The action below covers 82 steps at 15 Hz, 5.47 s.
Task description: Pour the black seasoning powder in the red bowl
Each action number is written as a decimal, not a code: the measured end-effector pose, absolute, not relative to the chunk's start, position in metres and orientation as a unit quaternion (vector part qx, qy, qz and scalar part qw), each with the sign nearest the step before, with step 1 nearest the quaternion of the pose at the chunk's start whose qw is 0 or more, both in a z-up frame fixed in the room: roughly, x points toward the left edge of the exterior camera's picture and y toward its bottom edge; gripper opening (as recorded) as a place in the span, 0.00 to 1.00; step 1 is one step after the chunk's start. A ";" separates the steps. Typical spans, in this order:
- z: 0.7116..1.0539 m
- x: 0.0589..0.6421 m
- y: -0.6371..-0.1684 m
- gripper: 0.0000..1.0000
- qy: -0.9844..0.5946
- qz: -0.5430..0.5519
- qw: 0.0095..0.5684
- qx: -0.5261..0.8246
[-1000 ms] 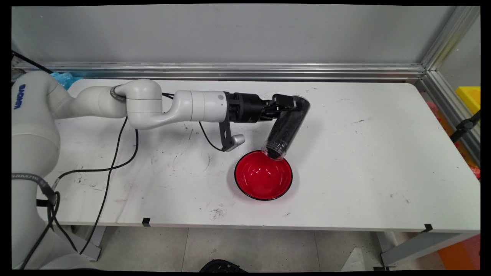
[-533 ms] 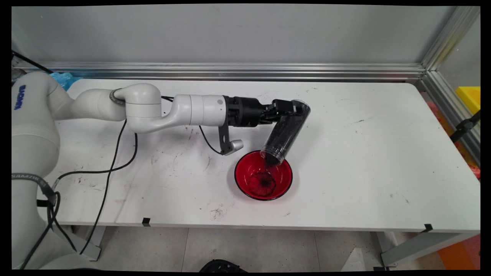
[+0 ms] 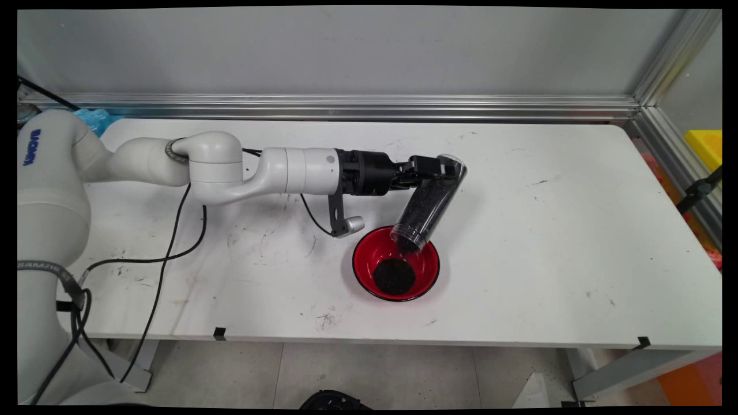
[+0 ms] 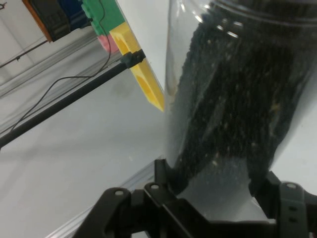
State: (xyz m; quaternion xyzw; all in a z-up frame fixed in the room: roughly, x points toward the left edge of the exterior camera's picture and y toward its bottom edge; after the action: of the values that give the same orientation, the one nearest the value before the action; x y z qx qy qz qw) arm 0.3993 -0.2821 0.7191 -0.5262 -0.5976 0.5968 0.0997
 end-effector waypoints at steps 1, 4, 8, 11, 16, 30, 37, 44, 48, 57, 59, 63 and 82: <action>0.719 0.399 -0.282 0.00 -0.596 0.597 0.099 -0.527; 0.718 0.400 -0.281 0.00 -0.594 0.599 0.097 -0.528; 0.717 0.400 -0.280 0.00 -0.592 0.601 0.094 -0.529; 0.716 0.401 -0.280 0.00 -0.590 0.603 0.092 -0.529; 0.717 0.402 -0.279 0.00 -0.589 0.607 0.087 -0.525; 0.718 0.404 -0.274 0.00 -0.587 0.612 0.086 -0.523; 0.718 0.404 -0.272 0.00 -0.592 0.609 0.094 -0.519; 0.719 0.407 -0.273 0.00 -0.622 0.593 0.122 -0.496; 0.719 0.410 -0.276 0.00 -0.650 0.579 0.143 -0.470; 0.723 0.419 -0.281 0.00 -0.717 0.537 0.186 -0.404; 0.727 0.421 -0.283 0.00 -0.727 0.530 0.194 -0.391; 0.740 0.428 -0.292 0.00 -0.755 0.508 0.212 -0.355; 0.788 0.458 -0.326 0.00 -0.883 0.333 0.292 -0.153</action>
State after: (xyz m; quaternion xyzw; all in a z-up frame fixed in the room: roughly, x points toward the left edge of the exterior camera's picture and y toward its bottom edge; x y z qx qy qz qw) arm 0.4582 -0.3262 0.7876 -0.1533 -0.8833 0.3328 0.2923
